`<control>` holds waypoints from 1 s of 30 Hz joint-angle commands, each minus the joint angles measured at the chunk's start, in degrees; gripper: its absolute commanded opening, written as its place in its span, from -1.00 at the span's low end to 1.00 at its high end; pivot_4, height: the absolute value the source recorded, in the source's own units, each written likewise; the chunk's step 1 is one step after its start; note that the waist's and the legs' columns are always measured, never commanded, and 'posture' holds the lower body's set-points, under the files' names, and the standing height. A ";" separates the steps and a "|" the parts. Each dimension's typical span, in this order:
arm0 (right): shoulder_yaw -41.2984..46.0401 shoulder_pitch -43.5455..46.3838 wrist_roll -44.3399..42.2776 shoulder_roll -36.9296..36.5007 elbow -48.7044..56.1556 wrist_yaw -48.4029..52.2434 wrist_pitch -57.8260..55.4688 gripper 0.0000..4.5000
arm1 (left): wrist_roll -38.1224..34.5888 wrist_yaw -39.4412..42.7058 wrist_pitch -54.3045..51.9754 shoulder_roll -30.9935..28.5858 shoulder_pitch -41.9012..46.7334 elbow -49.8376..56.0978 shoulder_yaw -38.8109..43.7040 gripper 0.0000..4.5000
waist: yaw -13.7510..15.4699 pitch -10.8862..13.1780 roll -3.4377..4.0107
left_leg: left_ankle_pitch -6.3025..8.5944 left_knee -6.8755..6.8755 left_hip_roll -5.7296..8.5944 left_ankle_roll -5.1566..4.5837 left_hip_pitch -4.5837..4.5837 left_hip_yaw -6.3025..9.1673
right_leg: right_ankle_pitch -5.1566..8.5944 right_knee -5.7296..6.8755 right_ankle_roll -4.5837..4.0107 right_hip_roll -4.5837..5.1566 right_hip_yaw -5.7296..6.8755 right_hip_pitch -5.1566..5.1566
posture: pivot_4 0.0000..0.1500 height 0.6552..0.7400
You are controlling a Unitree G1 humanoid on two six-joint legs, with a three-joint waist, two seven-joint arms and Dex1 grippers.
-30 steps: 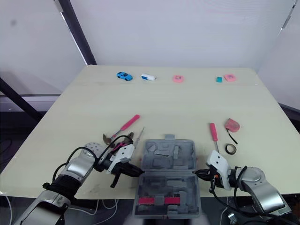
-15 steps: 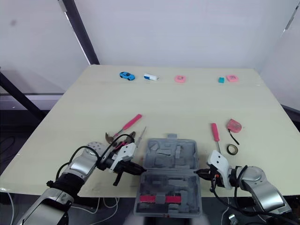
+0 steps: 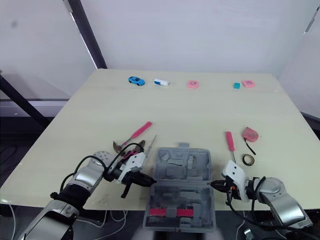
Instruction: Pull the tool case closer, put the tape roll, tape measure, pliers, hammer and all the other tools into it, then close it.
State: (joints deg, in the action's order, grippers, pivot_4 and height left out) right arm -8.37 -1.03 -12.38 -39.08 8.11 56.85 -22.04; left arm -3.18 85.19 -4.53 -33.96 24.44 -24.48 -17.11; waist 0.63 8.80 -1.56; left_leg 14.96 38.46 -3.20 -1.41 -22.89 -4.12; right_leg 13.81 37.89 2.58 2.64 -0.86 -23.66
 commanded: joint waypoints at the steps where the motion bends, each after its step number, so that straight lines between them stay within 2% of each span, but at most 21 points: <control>1: 2.59 -0.62 -1.09 -1.04 0.81 0.06 1.26 -1.00 | 0.94 -1.28 0.28 -1.53 -0.43 -1.26 0.15 -0.99 | 0.00 0.00 0.00 | 0.00 0.00 0.00 0.00 0.00 0.00 | 0.00 0.00 0.00 0.00 0.00 0.00 | 1.00 1.00; 6: 5.62 -2.21 -2.28 -0.87 0.50 -0.61 3.38 -1.00 | -1.73 -3.00 -1.71 -2.19 -1.45 0.94 3.02 -0.99 | -0.17 0.00 0.00 | 0.00 0.00 -0.01 0.00 0.03 0.01 | 0.00 0.02 -0.01 -0.01 0.00 0.00 | 1.00 1.00; 10: 9.69 -4.91 -4.07 -0.18 0.67 -1.20 7.18 -1.00 | -9.82 -3.61 -9.43 -2.83 -4.15 7.73 9.24 -0.99 | -0.15 0.00 0.00 | 0.00 -0.01 -0.04 0.00 -0.01 0.02 | 0.01 0.00 0.00 -0.01 0.01 -0.01 | 1.00 1.00; 14: 14.32 -7.79 -4.82 1.63 -0.33 -3.44 12.65 -1.00 | -13.46 -5.08 -11.51 -5.05 -9.00 13.05 13.72 -0.99 | -0.11 0.00 0.01 | 0.00 -0.02 -0.04 0.00 0.00 0.00 | 0.01 -0.02 0.01 0.00 -0.01 -0.01 | 1.00 1.00; 19: 20.64 -12.62 -9.13 2.69 -1.69 -2.55 15.25 -1.00 | -17.04 -9.10 -9.32 -6.36 -16.26 16.76 21.47 -0.99 | -0.10 0.00 0.01 | 0.00 -0.04 -0.07 0.00 0.02 0.01 | 0.01 -0.03 -0.01 0.01 -0.02 0.00 | 1.00 1.00; 26: 31.87 -16.33 -13.30 1.15 -10.93 0.35 20.29 -1.00 | -22.52 -15.68 -8.72 -7.50 -28.98 17.66 36.75 -0.99 | -0.28 0.01 0.02 | 0.01 -0.06 -0.11 0.00 0.13 0.02 | 0.13 -0.03 -0.21 0.06 -0.09 -0.01 | 1.00 1.00; 29: 35.35 -17.22 -15.03 0.26 -14.58 3.21 22.19 -0.65 | -23.28 -18.27 -6.98 -7.44 -31.26 14.58 41.79 -1.00 | -0.25 0.01 0.02 | 0.01 -0.06 -0.11 0.00 0.16 0.01 | 0.14 -0.03 -0.22 0.07 -0.11 0.00 | 1.00 1.00; 30: 36.65 -17.48 -15.95 0.09 -15.55 4.00 22.37 -0.56 | -23.43 -18.78 -6.32 -7.51 -31.82 13.50 43.18 -0.89 | -0.16 0.00 0.02 | 0.01 -0.06 -0.11 0.00 0.16 0.01 | 0.14 -0.03 -0.23 0.07 -0.11 0.00 | 1.00 1.00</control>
State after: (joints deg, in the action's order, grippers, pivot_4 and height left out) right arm 23.67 -17.74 -25.25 -37.94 -5.27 57.93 -1.81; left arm -24.92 68.36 -13.17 -40.90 -6.10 -8.77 20.65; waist 0.47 8.80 -1.55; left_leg 14.96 38.40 -3.30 -1.41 -22.73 -4.12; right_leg 13.95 37.86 2.36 2.71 -0.96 -23.66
